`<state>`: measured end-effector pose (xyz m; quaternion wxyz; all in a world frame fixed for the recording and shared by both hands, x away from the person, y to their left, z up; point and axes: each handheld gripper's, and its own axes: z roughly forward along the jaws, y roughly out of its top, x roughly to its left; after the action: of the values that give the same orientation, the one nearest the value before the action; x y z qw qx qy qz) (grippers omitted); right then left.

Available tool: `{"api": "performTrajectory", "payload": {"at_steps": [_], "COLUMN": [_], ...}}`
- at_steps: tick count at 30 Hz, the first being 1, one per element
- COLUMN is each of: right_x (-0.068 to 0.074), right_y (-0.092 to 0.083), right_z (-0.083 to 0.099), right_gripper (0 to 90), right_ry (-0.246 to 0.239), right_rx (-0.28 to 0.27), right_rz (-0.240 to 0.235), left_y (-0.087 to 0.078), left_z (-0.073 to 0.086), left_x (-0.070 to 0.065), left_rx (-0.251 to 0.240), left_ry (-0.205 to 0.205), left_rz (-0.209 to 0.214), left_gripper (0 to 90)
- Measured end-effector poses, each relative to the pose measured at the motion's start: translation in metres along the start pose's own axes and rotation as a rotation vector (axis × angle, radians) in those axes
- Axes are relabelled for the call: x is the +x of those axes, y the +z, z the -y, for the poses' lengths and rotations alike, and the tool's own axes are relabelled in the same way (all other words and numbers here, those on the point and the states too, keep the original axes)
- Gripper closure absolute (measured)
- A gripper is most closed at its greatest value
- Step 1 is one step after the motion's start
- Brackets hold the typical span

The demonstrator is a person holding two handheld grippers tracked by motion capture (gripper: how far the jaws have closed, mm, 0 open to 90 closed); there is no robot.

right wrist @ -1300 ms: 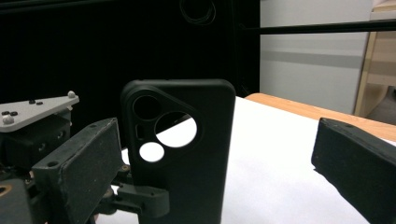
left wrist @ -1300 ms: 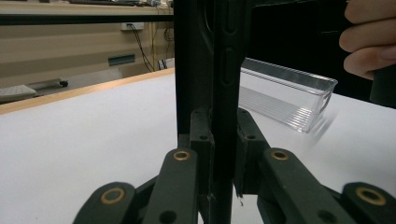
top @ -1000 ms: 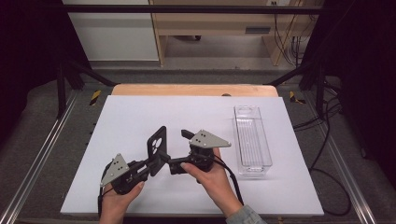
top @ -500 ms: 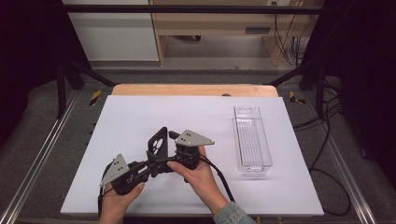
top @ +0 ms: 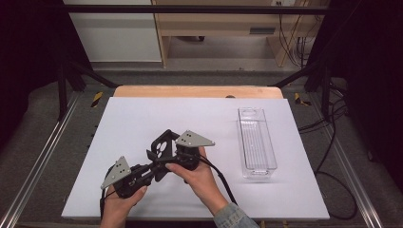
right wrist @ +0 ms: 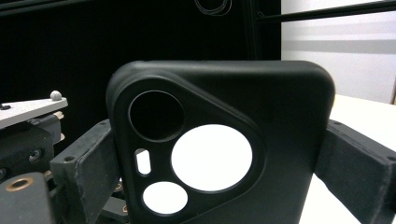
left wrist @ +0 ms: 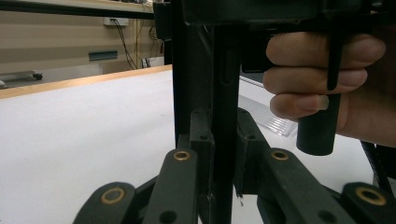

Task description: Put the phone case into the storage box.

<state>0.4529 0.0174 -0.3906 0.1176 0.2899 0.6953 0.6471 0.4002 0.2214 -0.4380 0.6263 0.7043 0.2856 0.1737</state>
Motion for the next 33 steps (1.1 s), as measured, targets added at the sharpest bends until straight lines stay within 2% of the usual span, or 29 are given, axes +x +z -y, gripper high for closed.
{"api": "performTrajectory", "payload": {"at_steps": [6,15,20,21,22,23,24,26,27,31,32,33], "right_x": [0.000,0.001,0.002,0.003,0.003,0.002,0.002,-0.002,-0.002,-0.014,-0.021,-0.021], "right_y": [0.000,0.001,0.001,0.001,0.001,0.001,0.001,-0.002,-0.002,-0.007,-0.010,-0.010], "right_z": [0.000,0.000,-0.002,-0.004,-0.005,-0.006,-0.006,-0.010,-0.010,-0.017,-0.021,-0.021], "right_gripper": [11.6,12.3,13.2,13.4,13.5,13.6,13.6,13.6,13.6,13.7,13.7,13.7], "right_ry": [-0.001,-0.001,0.010,0.015,0.016,0.016,0.016,0.023,0.023,0.031,0.039,0.039], "right_rx": [0.003,0.007,0.037,0.048,0.051,0.052,0.052,0.047,0.047,0.053,0.054,0.054], "right_rz": [0.003,0.013,0.035,0.045,0.054,0.065,0.065,0.092,0.092,0.150,0.176,0.176], "left_y": [0.000,-0.001,0.000,0.000,0.000,0.000,0.001,0.001,0.001,0.002,0.002,0.002], "left_z": [0.000,0.001,0.001,0.001,0.002,0.002,0.002,0.002,0.003,0.003,0.003,0.004], "left_x": [0.001,0.001,0.001,0.001,0.001,0.001,0.001,0.003,0.003,0.004,0.005,0.005], "left_rx": [0.001,-0.003,0.002,0.002,0.005,0.005,0.002,-0.003,-0.004,0.000,0.003,0.002], "left_ry": [-0.008,-0.015,-0.010,-0.006,0.001,0.001,-0.004,-0.016,-0.021,-0.019,-0.019,-0.024], "left_rz": [-0.004,-0.004,-0.018,-0.022,-0.043,-0.043,-0.052,-0.059,-0.063,-0.089,-0.093,-0.099], "left_gripper": [80.8,80.9,80.5,79.3,74.2,68.3,68.3,58.6,58.6,46.7,42.1,42.1]}}
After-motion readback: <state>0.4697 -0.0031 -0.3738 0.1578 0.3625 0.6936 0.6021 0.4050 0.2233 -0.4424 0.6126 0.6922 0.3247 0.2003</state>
